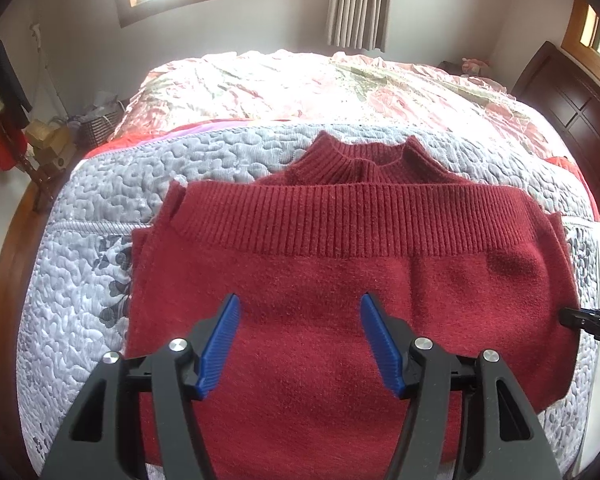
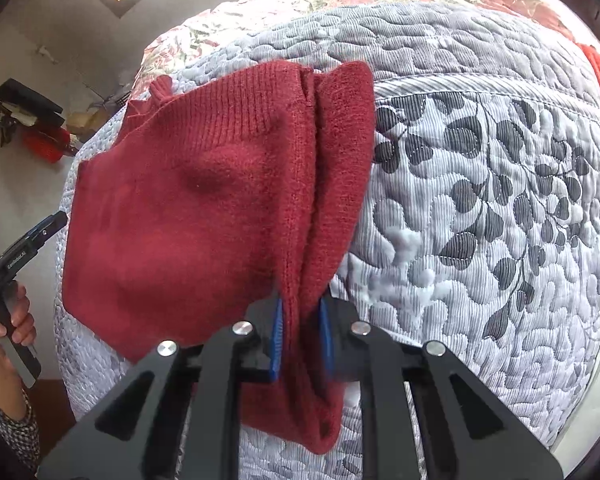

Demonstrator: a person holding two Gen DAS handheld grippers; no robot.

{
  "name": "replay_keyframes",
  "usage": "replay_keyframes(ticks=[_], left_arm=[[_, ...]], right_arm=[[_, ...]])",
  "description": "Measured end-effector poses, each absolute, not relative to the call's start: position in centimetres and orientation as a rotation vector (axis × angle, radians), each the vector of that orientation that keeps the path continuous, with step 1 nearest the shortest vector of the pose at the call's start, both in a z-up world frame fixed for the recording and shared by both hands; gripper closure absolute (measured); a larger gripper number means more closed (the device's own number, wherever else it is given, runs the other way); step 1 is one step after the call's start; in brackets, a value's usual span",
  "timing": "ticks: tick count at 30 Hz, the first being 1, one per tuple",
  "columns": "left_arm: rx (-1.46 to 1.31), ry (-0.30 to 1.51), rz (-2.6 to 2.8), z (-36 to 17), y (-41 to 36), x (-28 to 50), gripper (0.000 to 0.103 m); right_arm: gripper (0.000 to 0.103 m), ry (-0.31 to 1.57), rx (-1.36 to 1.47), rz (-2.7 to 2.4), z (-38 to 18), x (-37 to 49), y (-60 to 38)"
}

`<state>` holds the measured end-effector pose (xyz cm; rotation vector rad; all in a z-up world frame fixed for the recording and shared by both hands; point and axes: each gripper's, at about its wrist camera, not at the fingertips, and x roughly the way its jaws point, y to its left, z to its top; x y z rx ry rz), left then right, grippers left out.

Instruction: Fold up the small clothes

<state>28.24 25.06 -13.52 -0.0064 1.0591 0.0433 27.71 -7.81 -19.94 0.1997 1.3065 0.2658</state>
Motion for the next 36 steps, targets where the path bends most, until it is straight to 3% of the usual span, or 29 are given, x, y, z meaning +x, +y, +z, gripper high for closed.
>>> replay_keyframes(ticks=[12, 36], left_arm=[[-0.022, 1.247, 0.091, -21.6, 27.2, 29.8, 0.034], [-0.035, 1.257, 0.047, -23.2, 28.1, 30.5, 0.028]], right_arm=[[0.086, 1.378, 0.241, 0.227, -23.7, 29.1, -7.5], [0.082, 1.444, 0.337, 0.167, -24.6, 30.8, -7.7]])
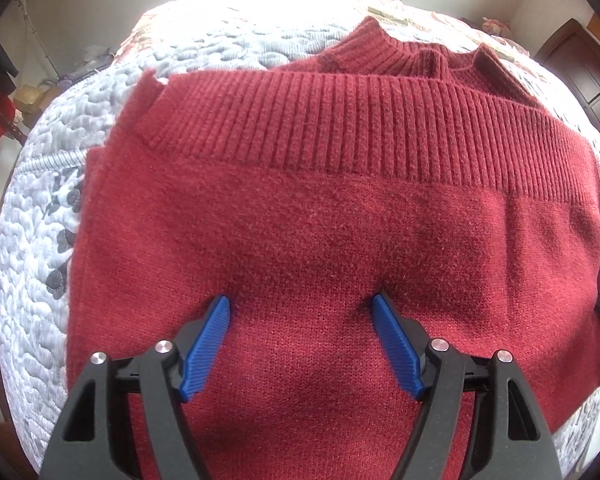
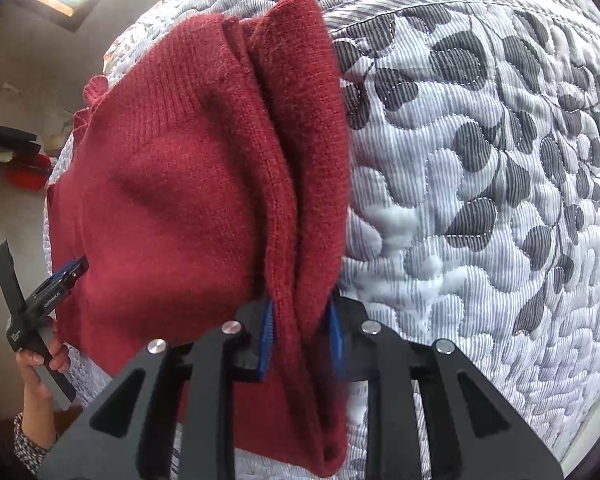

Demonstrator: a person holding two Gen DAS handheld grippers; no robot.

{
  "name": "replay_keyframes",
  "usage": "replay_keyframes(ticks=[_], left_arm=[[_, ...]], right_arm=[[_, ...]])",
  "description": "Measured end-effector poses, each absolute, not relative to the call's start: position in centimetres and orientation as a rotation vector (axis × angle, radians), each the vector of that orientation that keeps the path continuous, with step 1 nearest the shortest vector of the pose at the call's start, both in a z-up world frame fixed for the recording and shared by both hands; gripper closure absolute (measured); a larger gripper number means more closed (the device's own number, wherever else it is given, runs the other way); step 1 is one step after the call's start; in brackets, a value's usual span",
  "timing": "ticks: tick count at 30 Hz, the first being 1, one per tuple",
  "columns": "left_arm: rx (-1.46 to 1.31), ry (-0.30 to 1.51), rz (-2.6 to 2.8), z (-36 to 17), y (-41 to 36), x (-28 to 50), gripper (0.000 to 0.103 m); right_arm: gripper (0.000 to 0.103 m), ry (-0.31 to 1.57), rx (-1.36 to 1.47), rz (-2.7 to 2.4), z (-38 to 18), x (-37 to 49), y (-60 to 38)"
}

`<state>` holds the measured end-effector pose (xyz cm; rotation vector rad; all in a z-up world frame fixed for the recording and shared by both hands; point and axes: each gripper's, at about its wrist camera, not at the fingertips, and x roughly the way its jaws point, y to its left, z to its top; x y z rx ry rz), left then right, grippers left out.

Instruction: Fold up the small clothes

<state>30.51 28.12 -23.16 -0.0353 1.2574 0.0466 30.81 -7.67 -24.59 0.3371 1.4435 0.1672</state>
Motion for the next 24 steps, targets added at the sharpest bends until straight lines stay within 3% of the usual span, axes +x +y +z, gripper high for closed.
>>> replay_keyframes(ticks=[14, 24], left_arm=[[-0.109, 1.211, 0.039, -19.2, 36.2, 28.3, 0.03], [-0.139, 1.2, 0.019, -18.5, 38.9, 26.6, 0.03]], right_arm=[[0.085, 1.354, 0.186, 0.236, -15.1, 31.2, 4.8], [0.088, 1.381, 0.109, 0.342, -16.9, 32.5, 16.2]])
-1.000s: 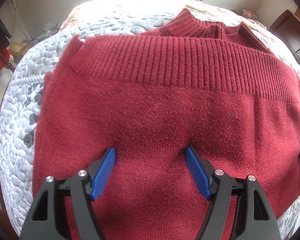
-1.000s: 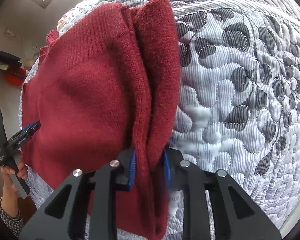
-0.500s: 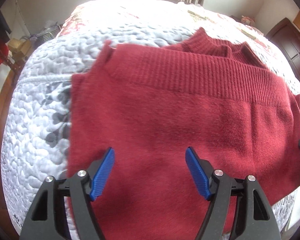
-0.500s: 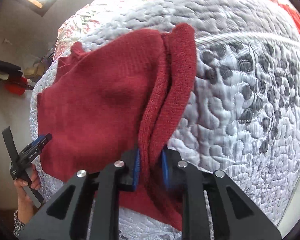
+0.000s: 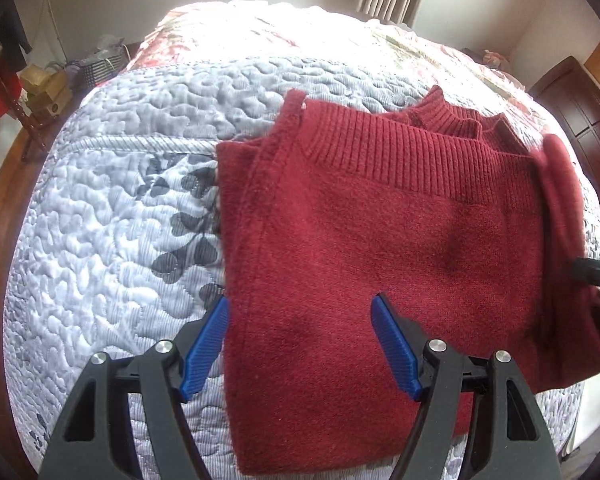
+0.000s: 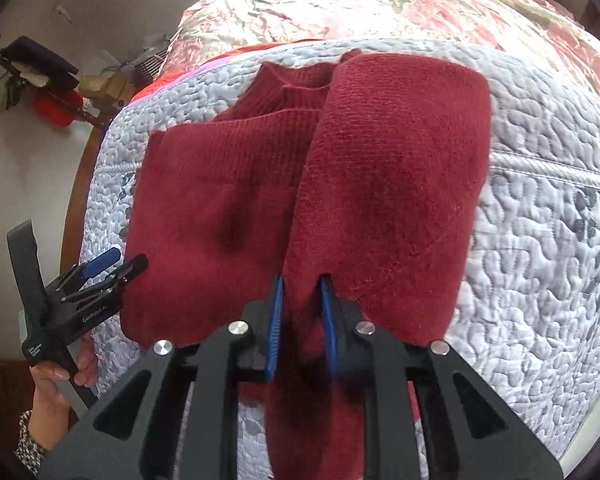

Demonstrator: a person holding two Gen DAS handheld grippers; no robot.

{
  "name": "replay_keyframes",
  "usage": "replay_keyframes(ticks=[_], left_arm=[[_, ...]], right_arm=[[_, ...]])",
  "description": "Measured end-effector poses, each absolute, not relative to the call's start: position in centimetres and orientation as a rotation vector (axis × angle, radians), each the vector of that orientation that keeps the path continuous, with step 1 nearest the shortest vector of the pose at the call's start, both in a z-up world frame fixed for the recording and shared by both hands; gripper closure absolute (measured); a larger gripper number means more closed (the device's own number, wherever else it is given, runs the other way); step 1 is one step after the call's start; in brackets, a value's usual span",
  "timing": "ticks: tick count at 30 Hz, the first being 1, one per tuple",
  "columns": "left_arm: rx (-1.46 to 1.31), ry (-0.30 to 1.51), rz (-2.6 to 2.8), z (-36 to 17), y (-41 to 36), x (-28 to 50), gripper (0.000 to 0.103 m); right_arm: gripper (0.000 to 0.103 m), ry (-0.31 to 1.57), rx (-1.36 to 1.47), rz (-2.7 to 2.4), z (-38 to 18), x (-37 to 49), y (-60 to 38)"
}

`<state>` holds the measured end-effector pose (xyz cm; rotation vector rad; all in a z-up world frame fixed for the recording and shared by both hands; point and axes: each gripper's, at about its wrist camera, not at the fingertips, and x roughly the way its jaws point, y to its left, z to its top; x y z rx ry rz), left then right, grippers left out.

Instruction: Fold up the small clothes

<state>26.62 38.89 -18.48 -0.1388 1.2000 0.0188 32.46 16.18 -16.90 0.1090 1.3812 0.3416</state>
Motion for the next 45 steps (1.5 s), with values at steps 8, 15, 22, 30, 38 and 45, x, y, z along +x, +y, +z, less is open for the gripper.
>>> replay_keyframes(ticks=[8, 15, 22, 30, 38, 45], left_arm=[[-0.156, 1.198, 0.006, -18.0, 38.8, 25.9, 0.03], [-0.18, 1.185, -0.073, -16.8, 35.6, 26.9, 0.028], [-0.237, 1.238, -0.223, -17.5, 28.0, 30.0, 0.021], [-0.292, 1.333, -0.288, -20.6, 22.7, 32.4, 0.021], [-0.408, 1.369, -0.334, -21.2, 21.6, 32.7, 0.021], [-0.411, 1.397, -0.355, -21.5, 19.9, 32.7, 0.04]], right_arm=[[0.092, 1.443, 0.096, 0.389, -19.6, 31.7, 19.5], [0.078, 1.296, 0.146, 0.371, -13.7, 30.1, 13.3], [0.07, 1.338, 0.12, 0.186, -16.2, 29.6, 6.2], [0.07, 1.373, 0.19, 0.166, -19.4, 27.6, 1.0], [0.07, 1.36, 0.203, 0.19, -19.8, 27.5, -1.3], [0.07, 1.372, 0.214, 0.205, -20.8, 27.5, -1.4]])
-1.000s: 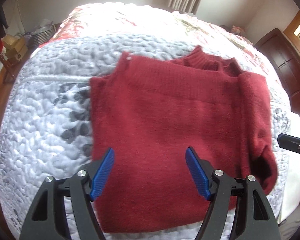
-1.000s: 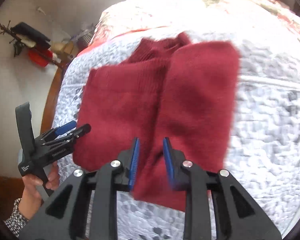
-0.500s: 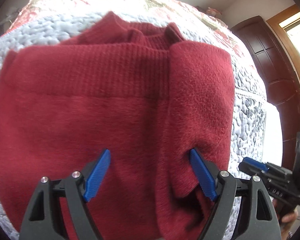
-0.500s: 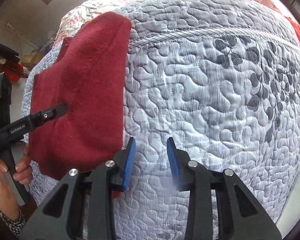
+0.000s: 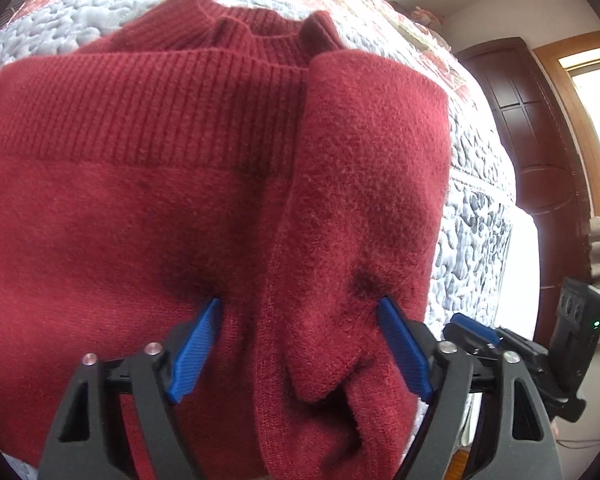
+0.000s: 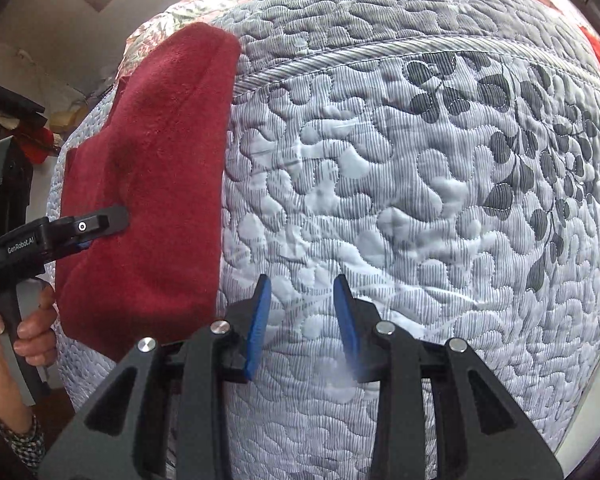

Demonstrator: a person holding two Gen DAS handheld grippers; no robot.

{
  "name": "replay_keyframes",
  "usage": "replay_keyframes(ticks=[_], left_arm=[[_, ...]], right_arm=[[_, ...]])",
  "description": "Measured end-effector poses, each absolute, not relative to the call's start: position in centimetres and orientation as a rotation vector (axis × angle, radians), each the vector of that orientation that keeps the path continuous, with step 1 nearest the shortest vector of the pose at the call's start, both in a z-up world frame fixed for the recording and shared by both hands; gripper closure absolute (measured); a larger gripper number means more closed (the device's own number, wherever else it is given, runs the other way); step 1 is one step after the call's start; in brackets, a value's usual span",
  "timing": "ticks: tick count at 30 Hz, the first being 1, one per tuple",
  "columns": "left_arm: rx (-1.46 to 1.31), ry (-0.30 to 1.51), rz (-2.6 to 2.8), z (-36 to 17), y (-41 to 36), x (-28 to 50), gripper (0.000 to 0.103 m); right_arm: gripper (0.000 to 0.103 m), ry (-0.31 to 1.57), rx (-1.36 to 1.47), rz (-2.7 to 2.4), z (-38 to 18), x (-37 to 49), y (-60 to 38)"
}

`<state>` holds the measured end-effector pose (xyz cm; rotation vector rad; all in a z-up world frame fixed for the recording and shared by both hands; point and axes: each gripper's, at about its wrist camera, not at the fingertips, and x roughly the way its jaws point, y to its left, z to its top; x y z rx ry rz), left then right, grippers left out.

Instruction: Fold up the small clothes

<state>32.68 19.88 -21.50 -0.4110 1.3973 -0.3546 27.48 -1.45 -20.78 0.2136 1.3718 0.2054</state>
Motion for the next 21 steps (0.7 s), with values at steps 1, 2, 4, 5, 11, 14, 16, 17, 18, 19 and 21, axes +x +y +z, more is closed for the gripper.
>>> replay_keyframes(ticks=[1, 2, 4, 5, 11, 14, 16, 17, 18, 19, 21], left_arm=[[-0.451, 1.404, -0.393, -21.4, 19.6, 32.7, 0.049], [-0.477, 1.416, -0.412, -21.5, 18.8, 33.0, 0.054], [-0.47, 1.426, -0.413, -21.5, 18.1, 33.2, 0.054], [-0.453, 1.428, -0.412, -21.6, 17.8, 33.3, 0.055], [-0.525, 1.368, -0.411, -21.2, 17.3, 33.0, 0.088], [-0.532, 1.272, -0.429, -19.2, 17.6, 31.9, 0.089], [-0.515, 1.222, -0.431, -17.7, 17.9, 31.3, 0.089], [-0.51, 1.199, -0.427, -16.9, 18.4, 31.0, 0.089], [-0.512, 1.186, -0.421, -16.4, 18.8, 30.7, 0.09], [-0.516, 1.174, -0.414, -15.8, 19.7, 30.3, 0.09], [-0.514, 1.141, -0.395, -14.6, 21.4, 29.6, 0.09]], right_arm=[[0.07, 1.375, 0.214, 0.207, -20.9, 27.5, -1.4], [0.07, 1.378, 0.213, 0.207, -21.0, 27.5, -1.3], [0.07, 1.382, 0.21, 0.204, -21.3, 27.7, -0.8], [0.07, 1.382, 0.211, 0.203, -21.3, 27.6, -0.9], [0.07, 1.378, 0.218, 0.197, -21.0, 27.4, -1.7], [0.07, 1.382, 0.226, 0.192, -20.9, 27.2, -1.9], [0.07, 1.383, 0.232, 0.192, -21.1, 27.1, -1.6], [0.07, 1.383, 0.234, 0.195, -21.0, 27.1, -1.4], [0.069, 1.382, 0.236, 0.201, -21.0, 27.1, -1.3], [0.067, 1.379, 0.237, 0.205, -20.9, 27.1, -1.1], [0.066, 1.373, 0.234, 0.217, -20.7, 27.0, -0.5]])
